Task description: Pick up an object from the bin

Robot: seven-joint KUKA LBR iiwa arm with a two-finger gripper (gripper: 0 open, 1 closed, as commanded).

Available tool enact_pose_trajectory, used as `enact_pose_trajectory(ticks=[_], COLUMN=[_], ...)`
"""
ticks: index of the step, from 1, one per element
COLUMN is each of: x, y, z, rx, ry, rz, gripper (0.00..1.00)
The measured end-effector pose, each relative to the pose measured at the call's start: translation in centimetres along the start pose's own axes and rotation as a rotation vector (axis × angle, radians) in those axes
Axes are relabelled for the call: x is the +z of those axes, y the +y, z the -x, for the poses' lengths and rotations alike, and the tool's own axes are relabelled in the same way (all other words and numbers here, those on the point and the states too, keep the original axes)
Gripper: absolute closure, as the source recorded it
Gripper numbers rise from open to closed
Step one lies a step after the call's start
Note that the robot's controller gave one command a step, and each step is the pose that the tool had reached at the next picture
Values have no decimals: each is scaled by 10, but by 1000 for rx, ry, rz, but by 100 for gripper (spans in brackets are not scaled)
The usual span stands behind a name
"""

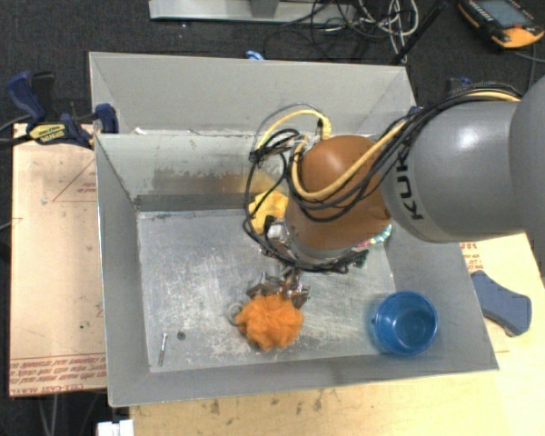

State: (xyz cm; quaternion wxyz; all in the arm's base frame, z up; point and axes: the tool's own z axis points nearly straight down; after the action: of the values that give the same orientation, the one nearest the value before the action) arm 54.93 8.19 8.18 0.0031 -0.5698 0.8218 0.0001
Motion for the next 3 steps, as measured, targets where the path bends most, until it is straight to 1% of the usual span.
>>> enact_pose_trajectory(ticks=[3], x=[0], y=[0], z=[0], rx=[0], ry=[0], rz=[0], gripper=[100])
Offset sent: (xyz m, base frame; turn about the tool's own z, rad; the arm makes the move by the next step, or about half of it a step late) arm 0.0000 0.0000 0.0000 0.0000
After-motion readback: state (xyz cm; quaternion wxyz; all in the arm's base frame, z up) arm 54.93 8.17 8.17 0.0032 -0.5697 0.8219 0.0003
